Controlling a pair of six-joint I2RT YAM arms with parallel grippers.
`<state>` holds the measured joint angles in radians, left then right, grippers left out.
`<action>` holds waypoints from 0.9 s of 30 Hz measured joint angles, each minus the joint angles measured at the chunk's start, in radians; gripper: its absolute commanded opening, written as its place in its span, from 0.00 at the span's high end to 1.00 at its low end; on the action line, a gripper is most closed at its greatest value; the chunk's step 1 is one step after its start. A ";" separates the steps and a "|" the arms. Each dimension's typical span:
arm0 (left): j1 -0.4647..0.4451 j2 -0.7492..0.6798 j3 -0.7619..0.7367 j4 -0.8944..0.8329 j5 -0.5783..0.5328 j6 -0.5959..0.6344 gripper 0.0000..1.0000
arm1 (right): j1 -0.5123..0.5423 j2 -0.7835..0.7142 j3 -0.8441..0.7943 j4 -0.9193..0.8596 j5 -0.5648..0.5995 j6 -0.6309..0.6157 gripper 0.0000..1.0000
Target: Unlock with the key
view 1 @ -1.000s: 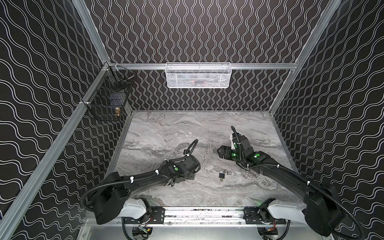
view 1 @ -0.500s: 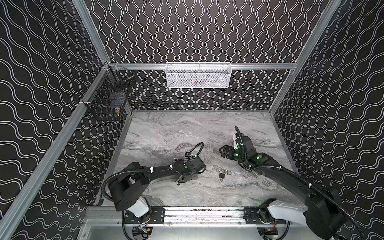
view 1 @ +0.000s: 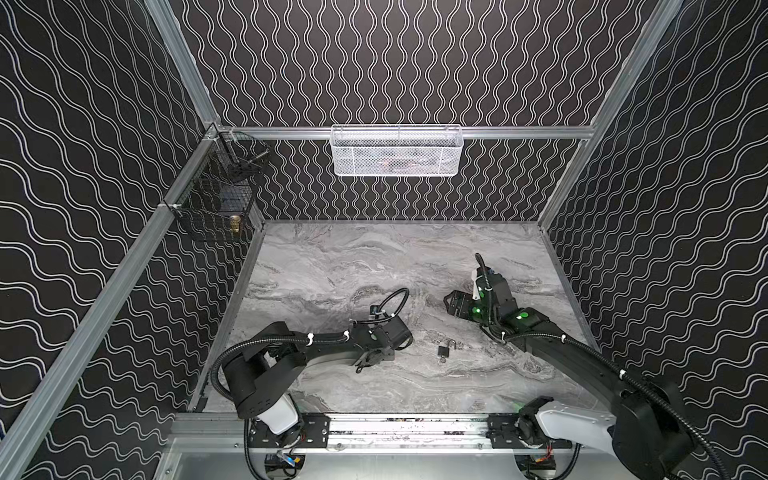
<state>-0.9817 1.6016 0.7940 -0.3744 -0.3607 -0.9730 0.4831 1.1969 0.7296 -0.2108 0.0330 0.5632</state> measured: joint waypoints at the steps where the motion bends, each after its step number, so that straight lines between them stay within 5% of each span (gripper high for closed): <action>1: 0.001 -0.006 0.000 -0.007 0.008 0.000 0.47 | -0.001 -0.002 0.000 0.000 0.002 -0.001 0.12; 10: 0.040 -0.179 0.027 -0.119 -0.020 0.009 0.02 | -0.035 -0.014 0.034 -0.001 0.046 -0.027 0.10; 13: 0.136 -0.285 0.058 -0.160 -0.066 0.050 0.02 | -0.082 -0.021 0.056 0.001 0.110 -0.051 0.07; 19: 0.465 -0.429 0.062 -0.150 -0.221 0.245 0.02 | -0.267 -0.018 0.028 0.084 0.285 -0.087 0.01; 27: 0.834 -0.355 -0.163 0.254 -0.342 0.603 0.01 | -0.447 0.117 -0.160 0.412 0.471 -0.216 0.01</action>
<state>-0.1482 1.2469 0.6308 -0.1200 -0.7029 -0.3698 0.0357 1.3140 0.5694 0.2016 0.5037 0.3477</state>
